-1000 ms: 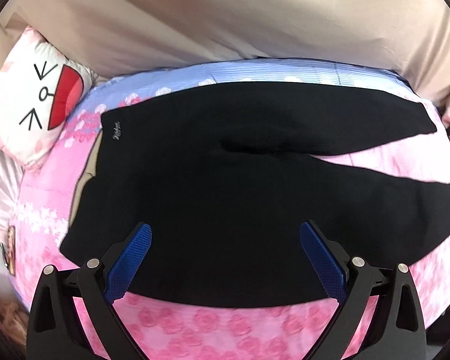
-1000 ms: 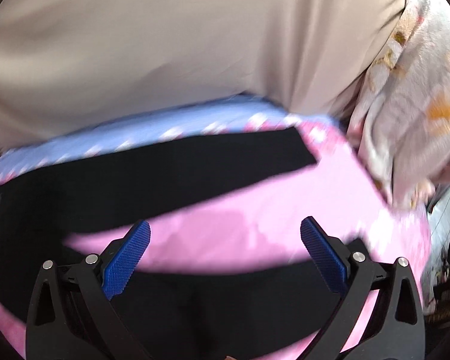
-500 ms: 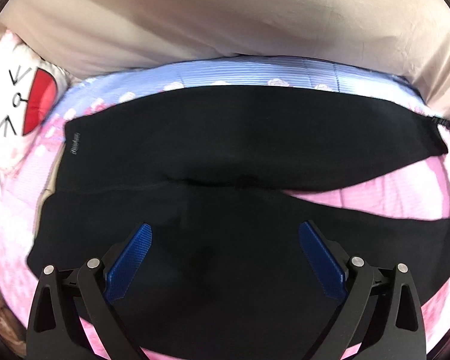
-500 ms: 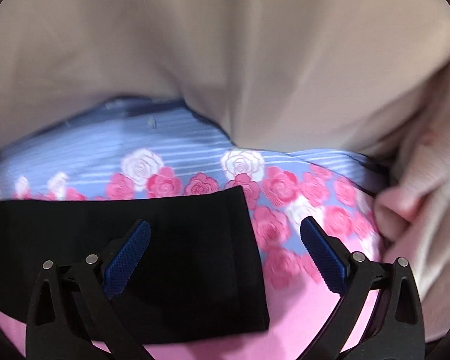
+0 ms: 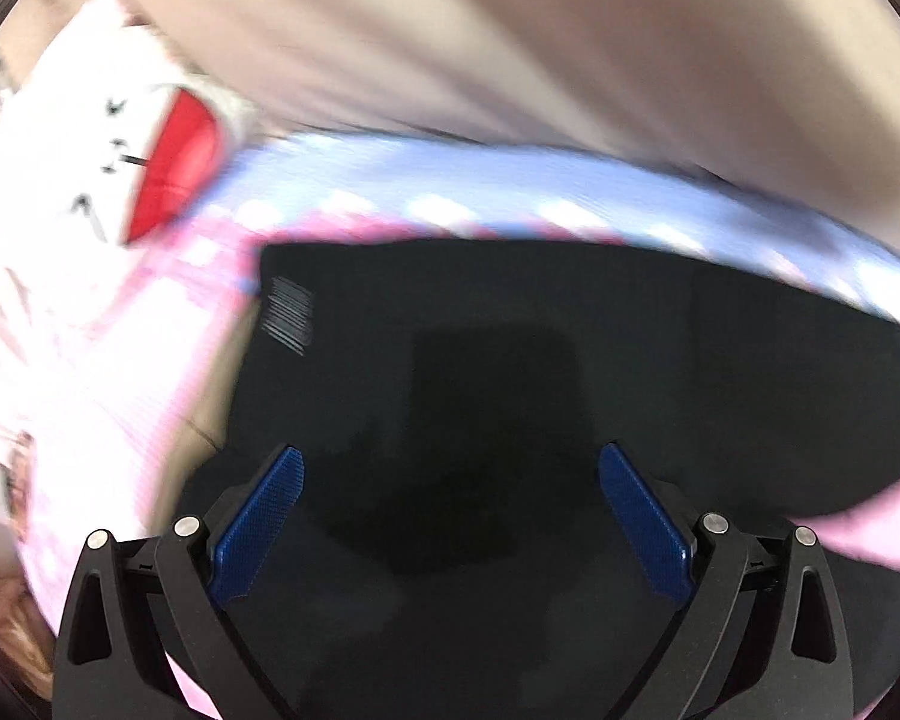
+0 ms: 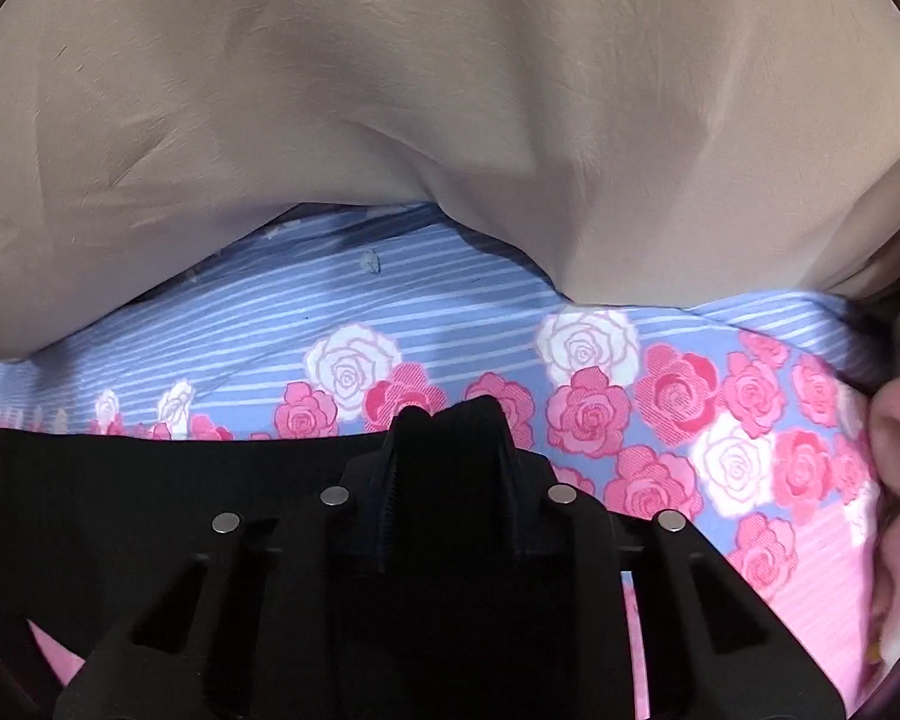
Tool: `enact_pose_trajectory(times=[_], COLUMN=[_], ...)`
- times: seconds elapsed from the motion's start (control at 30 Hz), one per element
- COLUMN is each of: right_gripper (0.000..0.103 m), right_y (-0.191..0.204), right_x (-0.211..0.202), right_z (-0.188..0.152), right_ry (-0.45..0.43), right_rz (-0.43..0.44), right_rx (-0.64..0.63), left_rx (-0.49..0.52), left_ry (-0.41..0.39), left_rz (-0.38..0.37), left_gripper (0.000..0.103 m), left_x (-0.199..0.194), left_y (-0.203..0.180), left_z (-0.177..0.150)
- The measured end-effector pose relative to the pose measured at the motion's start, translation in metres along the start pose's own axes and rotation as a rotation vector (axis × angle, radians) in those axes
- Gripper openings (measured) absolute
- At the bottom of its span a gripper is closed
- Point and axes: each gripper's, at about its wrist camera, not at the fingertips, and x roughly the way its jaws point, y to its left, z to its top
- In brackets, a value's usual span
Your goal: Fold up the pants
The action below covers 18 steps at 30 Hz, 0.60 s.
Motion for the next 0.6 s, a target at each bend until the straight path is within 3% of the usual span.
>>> enact_pose_trajectory(times=[0.07, 0.2, 0.33, 0.4, 0.47, 0.6], right_gripper=[0.025, 0.025, 0.025, 0.025, 0.025, 0.019], right_y=[0.008, 0.017, 0.034, 0.041, 0.051, 0.071], right_x=[-0.003, -0.012, -0.016, -0.019, -0.022, -0.06], right_z=[-0.005, -0.013, -0.018, -0.02, -0.019, -0.016], right_ry=[-0.001, -0.004, 0.0, 0.0, -0.004, -0.045], right_rz=[-0.025, -0.069, -0.11, -0.122, -0.136, -0.146], right_rx=[0.0, 0.015, 0.017, 0.029, 0.035, 0.031], left_rx=[-0.032, -0.046, -0.023, 0.001, 0.0, 0.033], left_ry=[-0.022, -0.039, 0.053, 0.076, 0.085, 0.041], left_rz=[0.091, 0.181, 0.118, 0.083, -0.021, -0.047], left_gripper=[0.097, 0.097, 0.096, 0.073, 0.027, 0.023], left_x=[0.025, 0.075, 0.135, 0.15, 0.155, 0.13], left_y=[0.044, 0.105, 0.123, 0.118, 0.114, 0.108], left_z=[0.031, 0.075, 0.1, 0.101, 0.102, 0.103])
